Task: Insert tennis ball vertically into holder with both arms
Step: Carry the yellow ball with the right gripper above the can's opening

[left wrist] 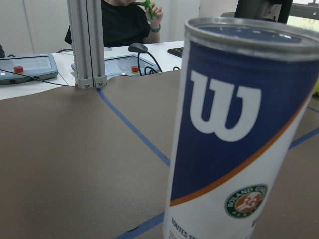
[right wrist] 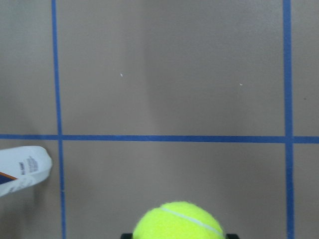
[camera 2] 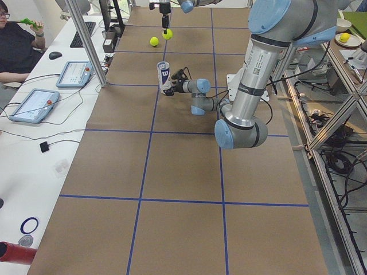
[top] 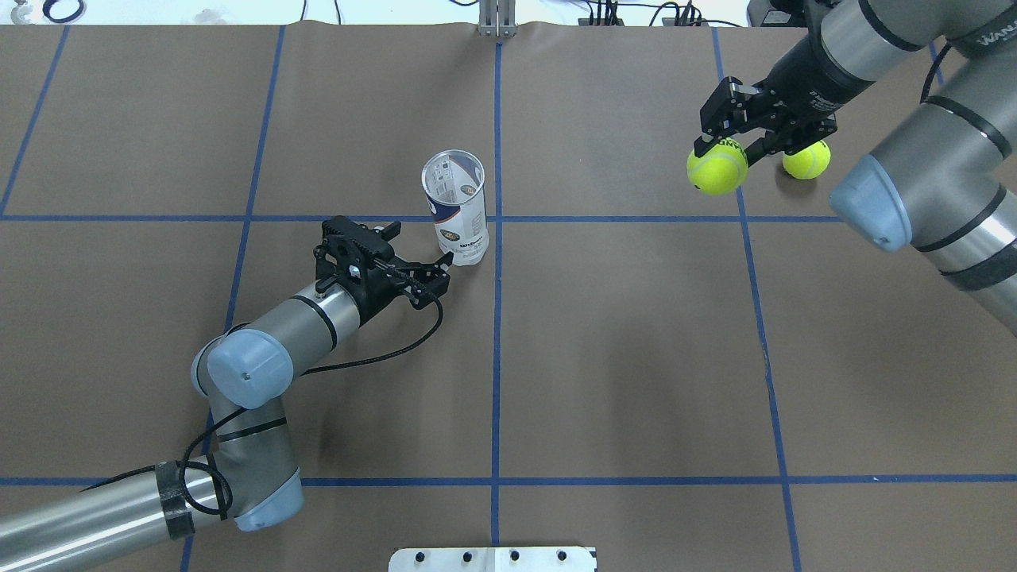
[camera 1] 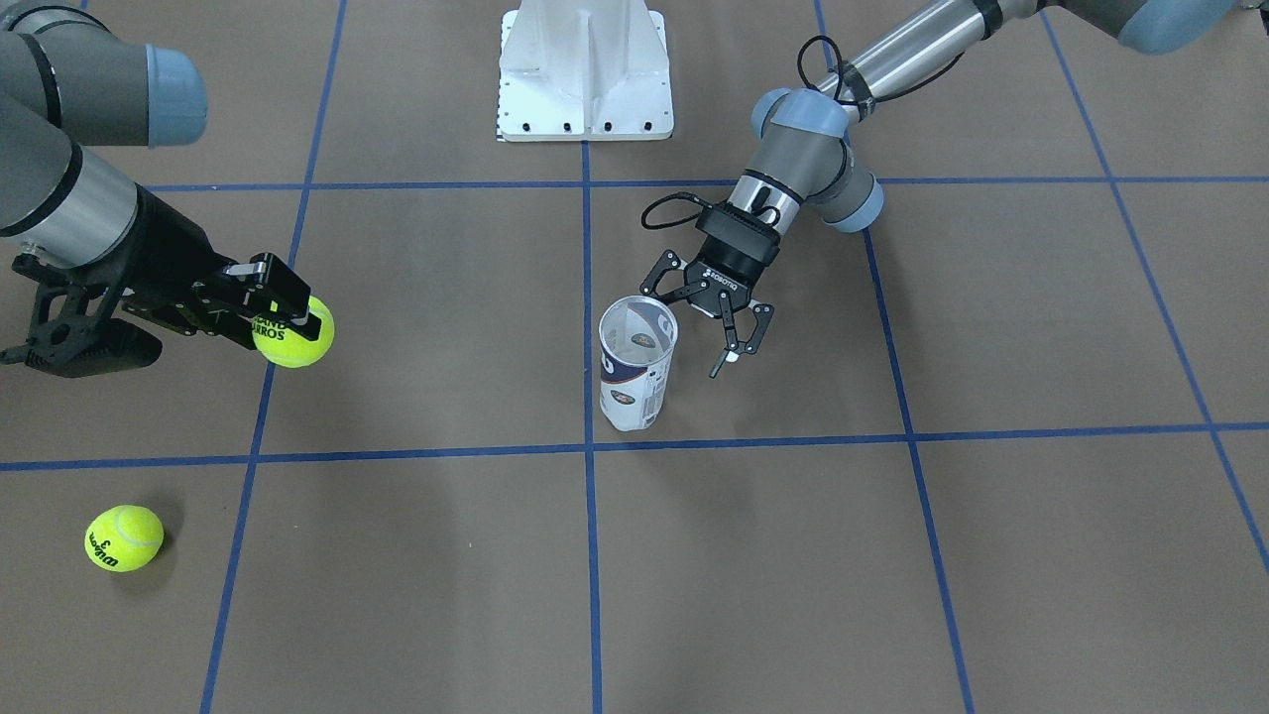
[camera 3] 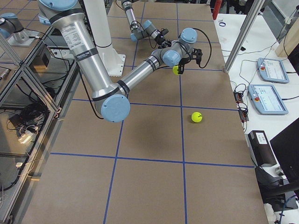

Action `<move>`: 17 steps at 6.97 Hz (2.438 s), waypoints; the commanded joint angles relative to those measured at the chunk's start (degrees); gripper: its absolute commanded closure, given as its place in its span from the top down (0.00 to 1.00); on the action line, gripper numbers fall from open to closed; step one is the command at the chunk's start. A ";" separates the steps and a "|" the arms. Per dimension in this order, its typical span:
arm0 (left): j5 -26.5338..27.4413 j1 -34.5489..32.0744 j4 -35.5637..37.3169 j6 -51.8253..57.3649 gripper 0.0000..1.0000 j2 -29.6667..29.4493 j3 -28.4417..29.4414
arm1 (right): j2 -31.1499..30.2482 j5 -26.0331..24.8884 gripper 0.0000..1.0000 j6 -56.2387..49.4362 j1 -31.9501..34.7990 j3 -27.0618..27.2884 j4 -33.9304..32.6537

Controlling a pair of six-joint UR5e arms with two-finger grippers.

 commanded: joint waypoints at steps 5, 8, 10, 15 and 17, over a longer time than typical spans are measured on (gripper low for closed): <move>1.97 1.22 0.03 0.26 0.99 -5.12 4.31 | 8.79 0.00 0.00 8.03 -3.02 -0.93 -1.40; 2.15 0.35 0.56 0.35 0.99 -5.21 4.48 | 12.84 -3.32 0.00 13.40 -7.31 -0.84 -1.41; 2.15 0.26 0.65 0.35 0.99 -5.39 4.92 | 14.87 -4.48 0.00 15.43 -8.65 -0.93 -1.41; 4.52 0.26 0.83 0.44 0.99 -8.11 8.09 | 20.84 -4.57 0.00 18.34 -9.79 -3.56 -1.41; 4.52 0.08 0.83 0.35 0.98 -8.20 8.09 | 25.22 -6.41 0.00 19.30 -10.84 -8.11 -1.41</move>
